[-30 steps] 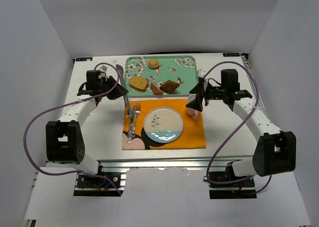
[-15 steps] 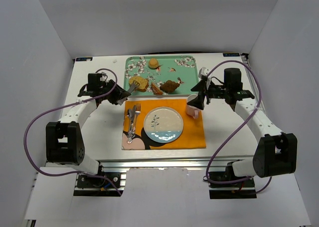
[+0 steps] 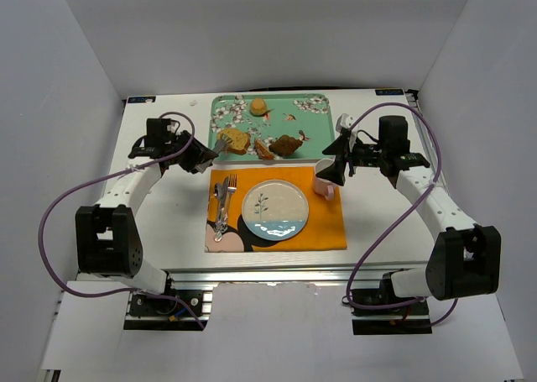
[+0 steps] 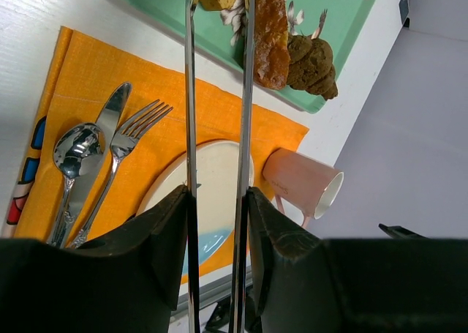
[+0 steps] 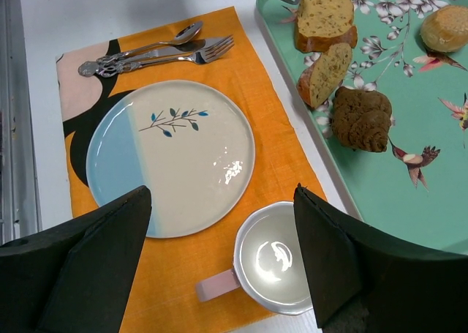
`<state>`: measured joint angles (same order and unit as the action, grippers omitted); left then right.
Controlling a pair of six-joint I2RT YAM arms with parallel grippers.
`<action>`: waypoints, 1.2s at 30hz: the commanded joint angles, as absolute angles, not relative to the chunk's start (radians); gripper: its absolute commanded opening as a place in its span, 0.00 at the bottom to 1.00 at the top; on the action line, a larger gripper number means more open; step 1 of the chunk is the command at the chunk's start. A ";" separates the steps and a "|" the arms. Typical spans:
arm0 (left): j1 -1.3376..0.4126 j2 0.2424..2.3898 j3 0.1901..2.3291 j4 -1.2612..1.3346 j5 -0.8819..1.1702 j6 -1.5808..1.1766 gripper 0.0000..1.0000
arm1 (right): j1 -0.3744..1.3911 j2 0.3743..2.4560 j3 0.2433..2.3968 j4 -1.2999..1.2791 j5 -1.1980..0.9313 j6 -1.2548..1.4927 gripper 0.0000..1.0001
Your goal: Place the bread
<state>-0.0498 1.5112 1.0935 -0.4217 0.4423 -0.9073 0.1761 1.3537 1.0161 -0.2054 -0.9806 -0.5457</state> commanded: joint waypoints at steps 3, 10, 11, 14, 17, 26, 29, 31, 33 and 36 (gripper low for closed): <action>-0.049 1.526 1.132 -0.416 0.452 -0.950 0.46 | 0.166 1.325 1.015 -0.172 -1.009 -0.537 0.83; -0.048 1.566 1.152 -0.423 0.457 -0.946 0.46 | 0.160 1.316 1.003 -0.173 -1.009 -0.538 0.83; -0.049 1.577 1.155 -0.426 0.459 -0.946 0.46 | 0.160 1.316 1.002 -0.172 -1.008 -0.538 0.83; -0.049 1.595 1.161 -0.417 0.460 -0.950 0.46 | 0.158 1.315 0.997 -0.172 -1.011 -0.538 0.83; -0.049 1.606 1.161 -0.402 0.463 -0.957 0.46 | 0.156 1.315 0.996 -0.170 -1.011 -0.540 0.83; -0.048 1.629 1.138 -0.357 0.486 -0.982 0.28 | 0.152 1.299 0.986 -0.170 -1.015 -0.540 0.83; -0.048 1.602 1.123 -0.344 0.505 -0.996 0.12 | 0.149 1.293 0.980 -0.172 -1.019 -0.543 0.83; -0.048 1.566 1.118 -0.351 0.515 -0.996 0.04 | 0.147 1.287 0.980 -0.176 -1.019 -0.545 0.83; -0.049 1.536 1.120 -0.368 0.523 -0.989 0.00 | 0.144 1.284 0.980 -0.182 -1.020 -0.549 0.83; -0.049 1.436 1.129 -0.396 0.537 -0.944 0.00 | 0.141 1.276 0.980 -0.190 -1.023 -0.557 0.83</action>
